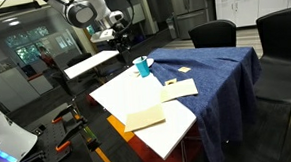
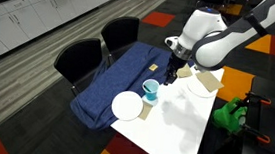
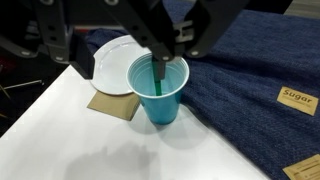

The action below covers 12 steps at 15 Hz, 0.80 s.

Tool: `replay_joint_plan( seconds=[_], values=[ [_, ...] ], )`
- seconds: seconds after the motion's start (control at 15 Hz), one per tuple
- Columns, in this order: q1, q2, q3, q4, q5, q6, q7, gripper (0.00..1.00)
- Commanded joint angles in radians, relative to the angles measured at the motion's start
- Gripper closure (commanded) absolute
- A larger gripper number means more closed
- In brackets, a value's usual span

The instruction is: Take the pen out of the light blue cup and set it down on the table

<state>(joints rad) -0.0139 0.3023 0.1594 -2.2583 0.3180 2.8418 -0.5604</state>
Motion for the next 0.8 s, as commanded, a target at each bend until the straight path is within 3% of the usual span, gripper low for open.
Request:
replay_joint_plan(
  seconds=[0.0,0.33,0.73],
  values=[
    [-0.023,0.070,0.028,0.060,-0.063,0.021,0.048,0.38],
    [-0.017,0.146,0.030,0.121,-0.138,0.044,0.110,0.48],
    [-0.003,0.223,0.014,0.189,-0.228,0.088,0.208,0.49]
  ],
)
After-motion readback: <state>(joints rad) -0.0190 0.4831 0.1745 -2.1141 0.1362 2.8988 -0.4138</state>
